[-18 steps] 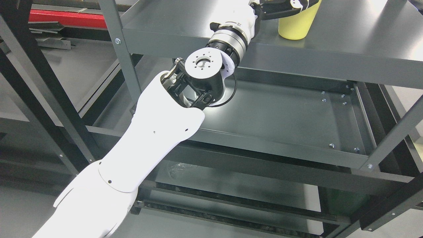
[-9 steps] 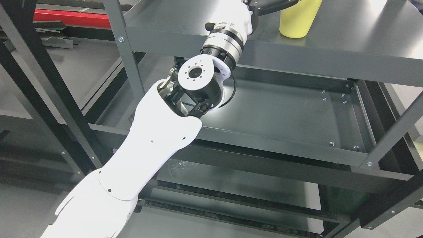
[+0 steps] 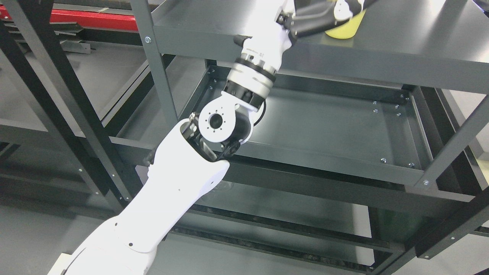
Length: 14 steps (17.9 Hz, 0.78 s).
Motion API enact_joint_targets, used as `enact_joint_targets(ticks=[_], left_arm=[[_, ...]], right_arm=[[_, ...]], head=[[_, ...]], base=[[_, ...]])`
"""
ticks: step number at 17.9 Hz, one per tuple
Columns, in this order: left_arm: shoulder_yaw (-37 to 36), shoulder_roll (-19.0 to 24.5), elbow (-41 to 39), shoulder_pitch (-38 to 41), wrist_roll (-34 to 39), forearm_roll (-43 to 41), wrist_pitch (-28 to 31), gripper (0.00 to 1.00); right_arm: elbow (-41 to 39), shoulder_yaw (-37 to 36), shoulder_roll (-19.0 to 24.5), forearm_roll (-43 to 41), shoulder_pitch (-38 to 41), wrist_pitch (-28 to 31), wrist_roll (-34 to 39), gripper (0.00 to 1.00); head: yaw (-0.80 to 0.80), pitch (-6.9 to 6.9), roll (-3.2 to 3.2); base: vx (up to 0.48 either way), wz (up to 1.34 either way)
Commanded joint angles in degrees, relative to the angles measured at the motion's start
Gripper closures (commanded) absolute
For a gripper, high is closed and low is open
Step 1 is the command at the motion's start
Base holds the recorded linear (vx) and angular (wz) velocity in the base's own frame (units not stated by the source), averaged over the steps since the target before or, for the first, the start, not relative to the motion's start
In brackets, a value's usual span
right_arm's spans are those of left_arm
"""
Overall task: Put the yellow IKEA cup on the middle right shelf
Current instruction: 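Withdraw the left hand from the shelf, leaving the cup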
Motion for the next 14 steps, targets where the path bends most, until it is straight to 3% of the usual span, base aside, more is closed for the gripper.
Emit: enact_joint_targets(ticks=[1,5,9,11,14], left_arm=[[-3.19,4.95,-1.13,7.67,-8.22,-3.86,-6.05,0.01],[-8.28,7.67,-0.69,15.40,-19.04,-3.77,-13.96,0.01],[-11.38,8.65,6.50,19.27,-19.76,-3.86,-14.42,0.01],[-9.37,8.04,11.59,20.07,-19.24,-3.95,-12.24,0.01],[2.38,5.41,19.42,22.35,-19.14,-3.95,-5.21,0.01]], right_arm=[[0.00,0.97,-1.00,-1.41,0.79,0.03,-0.04,0.01],[0.00,0.97,-1.00,-1.41,0.79,0.03,-0.04,0.01],[0.00,0.97,-1.00,-1.41,0.79,0.03,-0.04,0.01],[0.00,0.97,-1.00,-1.41,0.79,0.03,-0.04,0.01],[0.00,0.97,-1.00,-1.41,0.79,0.03,-0.04,0.01]], head=[[0.00,0.00,0.00],[0.00,0.00,0.00],[0.00,0.00,0.00],[0.00,0.00,0.00],[0.00,0.00,0.00]], base=[[-0.072,0.03],[-0.095,0.06],[-0.114,-0.01],[-0.140,-0.08],[-0.160,-0.09]])
